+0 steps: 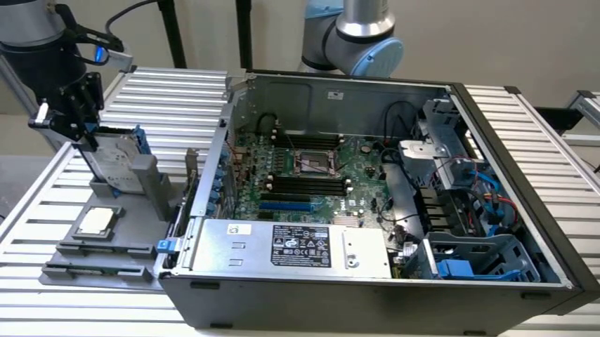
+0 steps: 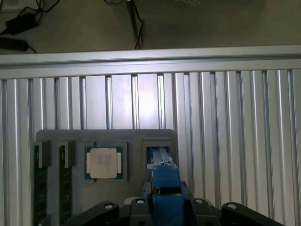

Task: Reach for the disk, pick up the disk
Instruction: 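Pick up the disk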

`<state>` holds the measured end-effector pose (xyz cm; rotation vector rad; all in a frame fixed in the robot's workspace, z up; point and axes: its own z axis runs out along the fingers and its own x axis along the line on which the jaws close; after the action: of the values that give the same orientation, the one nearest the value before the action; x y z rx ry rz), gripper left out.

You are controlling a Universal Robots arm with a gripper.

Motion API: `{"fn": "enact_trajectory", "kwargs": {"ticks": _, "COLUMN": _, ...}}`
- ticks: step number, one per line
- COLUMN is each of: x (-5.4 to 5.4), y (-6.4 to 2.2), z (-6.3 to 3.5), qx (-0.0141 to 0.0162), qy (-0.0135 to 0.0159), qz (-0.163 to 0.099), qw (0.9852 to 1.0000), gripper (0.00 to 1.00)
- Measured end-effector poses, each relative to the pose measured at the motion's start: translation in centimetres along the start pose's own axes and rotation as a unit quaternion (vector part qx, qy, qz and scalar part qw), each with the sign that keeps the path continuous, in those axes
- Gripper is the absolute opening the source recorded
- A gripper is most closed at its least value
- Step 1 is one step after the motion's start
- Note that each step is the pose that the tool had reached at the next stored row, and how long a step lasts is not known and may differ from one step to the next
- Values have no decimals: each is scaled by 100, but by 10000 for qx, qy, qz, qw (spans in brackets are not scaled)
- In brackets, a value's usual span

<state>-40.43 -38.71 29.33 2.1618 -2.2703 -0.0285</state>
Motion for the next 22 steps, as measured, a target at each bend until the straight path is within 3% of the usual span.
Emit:
{"fn": "enact_trajectory", "kwargs": {"ticks": 4, "x": -1, "y": 1, "z": -76, "qx": -1, "qy": 0, "qz": 0, "qw": 10000, "gripper": 33}}
{"fn": "enact_trajectory", "kwargs": {"ticks": 22, "x": -8, "y": -34, "z": -888, "qx": -1, "qy": 0, "qz": -6, "qw": 10000, "gripper": 33}}
